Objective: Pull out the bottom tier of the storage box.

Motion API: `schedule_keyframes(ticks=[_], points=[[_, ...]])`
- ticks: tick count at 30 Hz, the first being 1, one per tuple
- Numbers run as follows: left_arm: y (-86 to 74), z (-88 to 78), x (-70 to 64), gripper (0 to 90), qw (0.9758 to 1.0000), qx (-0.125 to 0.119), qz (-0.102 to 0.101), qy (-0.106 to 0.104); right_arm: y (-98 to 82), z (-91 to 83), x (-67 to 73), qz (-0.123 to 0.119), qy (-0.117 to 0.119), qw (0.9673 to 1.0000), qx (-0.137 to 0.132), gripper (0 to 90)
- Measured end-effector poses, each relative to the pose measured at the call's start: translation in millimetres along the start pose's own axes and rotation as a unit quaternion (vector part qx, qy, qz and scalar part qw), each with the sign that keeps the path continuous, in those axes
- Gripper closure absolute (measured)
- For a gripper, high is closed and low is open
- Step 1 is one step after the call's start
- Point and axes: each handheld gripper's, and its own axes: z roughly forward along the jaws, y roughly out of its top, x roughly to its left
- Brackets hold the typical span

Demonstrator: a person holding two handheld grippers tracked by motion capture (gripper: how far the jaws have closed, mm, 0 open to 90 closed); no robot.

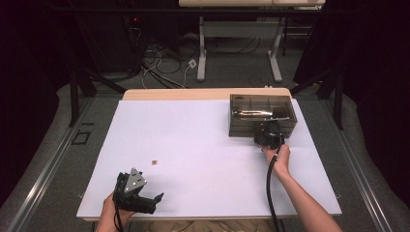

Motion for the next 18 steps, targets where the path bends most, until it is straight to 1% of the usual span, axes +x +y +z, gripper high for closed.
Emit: schedule_keyframes(ticks=[2,3,5,11,12,13,14,15,16,18], points=[[0.3,-0.5,-0.1,0.0,1.0000,0.002,0.002,0.001,0.0,0.7,1.4,-0.004,0.003,1.0000,-0.004,56.9],[0.3,-0.5,0.0,0.0,1.0000,0.002,0.003,0.000,-0.2,0.3,2.9,-0.002,-0.004,1.0000,-0.001,57.1],[0.2,-0.5,0.0,0.0,1.0000,0.001,0.002,0.002,0.0,0.4,1.1,-0.007,0.001,1.0000,-0.002,57.4],[0.2,0.0,0.0,0.0,1.0000,0.001,0.002,-0.001,-0.3,0.4,0.2,-0.008,0.001,1.0000,-0.004,57.7],[0.2,0.1,0.1,0.0,1.0000,0.001,0.002,-0.001,-0.3,0.0,0.6,-0.004,0.002,1.0000,-0.001,57.8],[0.3,0.1,-0.1,0.0,1.0000,0.002,0.001,0.000,-0.4,-0.2,0.2,-0.005,0.001,1.0000,-0.002,57.9],[0.6,-0.7,0.4,0.0,1.0000,0.007,0.002,-0.004,-0.4,-0.4,0.9,-0.003,0.003,1.0000,0.000,58.0],[0.2,0.2,-0.1,0.0,1.0000,0.001,0.001,0.001,-0.4,0.0,0.3,-0.009,0.004,0.9999,-0.004,58.0],[0.1,0.2,0.1,0.0,1.0000,0.000,0.001,-0.001,-0.4,-0.4,0.7,-0.005,0.003,1.0000,-0.001,58.0],[0.1,0.2,0.2,0.0,1.0000,-0.001,0.001,0.000,-0.4,-0.5,0.6,-0.005,0.004,1.0000,-0.001,58.1]])
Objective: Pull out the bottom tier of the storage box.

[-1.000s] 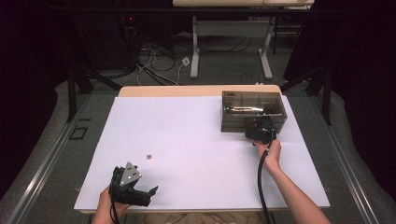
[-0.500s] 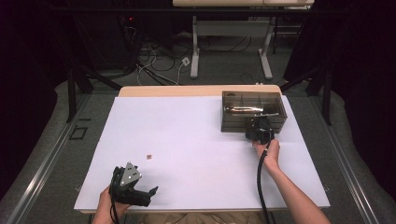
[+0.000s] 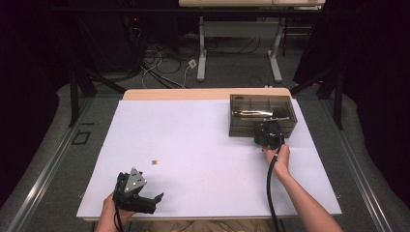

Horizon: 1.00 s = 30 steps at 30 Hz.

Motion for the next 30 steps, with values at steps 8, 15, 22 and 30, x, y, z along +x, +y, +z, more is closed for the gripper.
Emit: schedule_keyframes(ticks=[8,15,22,30], points=[[0.4,-0.5,0.0,0.0,1.0000,0.003,0.003,0.000,-0.6,-2.6,-10.7,0.021,0.002,0.9998,0.005,80.0],[0.4,-0.4,-0.3,0.0,1.0000,0.002,0.002,-0.001,1.8,-6.5,-7.6,0.023,0.010,0.9996,0.009,60.0],[1.0,-1.0,0.1,0.0,0.9999,0.009,0.004,-0.006,2.1,-5.9,-10.4,0.037,0.024,0.9990,0.011,50.9],[0.5,0.6,-0.5,0.0,1.0000,0.002,0.002,-0.001,2.8,-4.9,-6.1,0.038,0.026,0.9989,0.009,50.7]])
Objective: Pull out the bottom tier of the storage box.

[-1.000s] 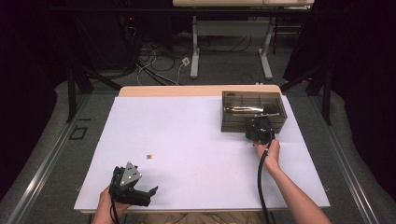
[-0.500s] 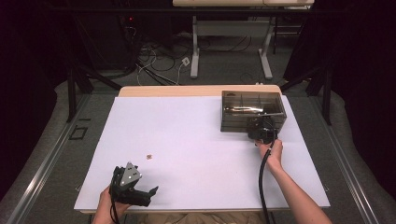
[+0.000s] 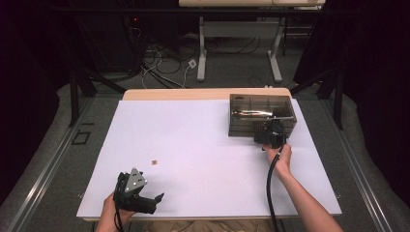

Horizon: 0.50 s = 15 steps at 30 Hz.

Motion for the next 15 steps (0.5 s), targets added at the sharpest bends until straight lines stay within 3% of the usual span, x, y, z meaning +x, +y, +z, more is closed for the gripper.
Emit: schedule_keyframes(ticks=[15], points=[[0.1,-0.4,-0.1,0.0,1.0000,0.001,-0.001,-0.002,3.3,4.6,3.8,0.019,-0.013,0.9997,-0.002,55.4]])
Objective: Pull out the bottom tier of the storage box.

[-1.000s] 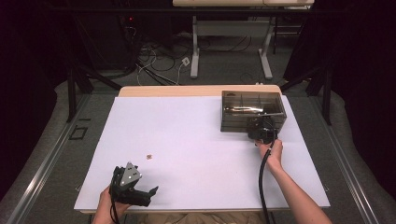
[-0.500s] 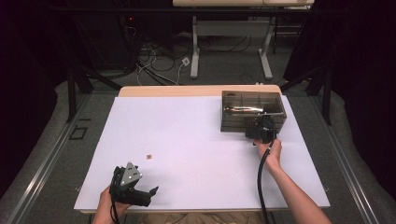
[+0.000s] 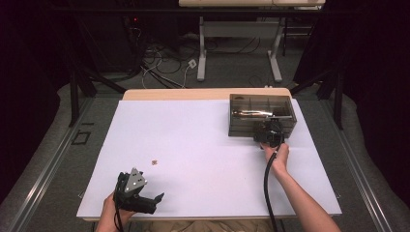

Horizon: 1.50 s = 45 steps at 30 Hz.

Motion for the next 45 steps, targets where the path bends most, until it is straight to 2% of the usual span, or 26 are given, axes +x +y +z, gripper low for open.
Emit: schedule_keyframes(ticks=[5,29,33,35,36,39,42,45], points=[[0.3,0.0,0.0,0.0,1.0000,0.002,0.000,-0.002,0.0,0.8,2.3,0.005,-0.007,1.0000,-0.003,56.5],[0.7,-0.9,0.0,0.0,1.0000,0.005,0.000,-0.008,-7.3,-5.4,-0.5,0.011,0.012,0.9999,0.004,56.9],[0.4,0.4,-0.9,0.0,1.0000,-0.001,0.000,-0.002,-7.7,-5.5,-1.1,0.009,0.013,0.9999,0.003,56.6],[0.2,0.4,-1.1,0.0,1.0000,-0.002,-0.001,-0.004,-7.5,-6.0,-1.6,0.001,0.013,0.9999,0.007,53.2],[0.4,-0.2,-0.7,0.0,1.0000,0.002,0.000,-0.006,-7.4,-6.5,-2.2,0.000,0.018,0.9998,0.012,48.7],[0.3,-0.5,-0.4,0.0,1.0000,0.003,0.000,-0.005,-7.5,-7.4,-3.4,-0.009,0.027,0.9995,0.010,43.0],[-0.1,-0.1,-0.9,0.0,1.0000,-0.001,0.000,-0.003,-8.5,-9.8,-6.1,-0.023,0.040,0.9989,0.010,38.3],[-0.1,0.3,-1.0,0.0,1.0000,-0.001,0.000,-0.004,-10.1,-13.1,-9.6,-0.038,0.062,0.9973,0.012,34.0]])
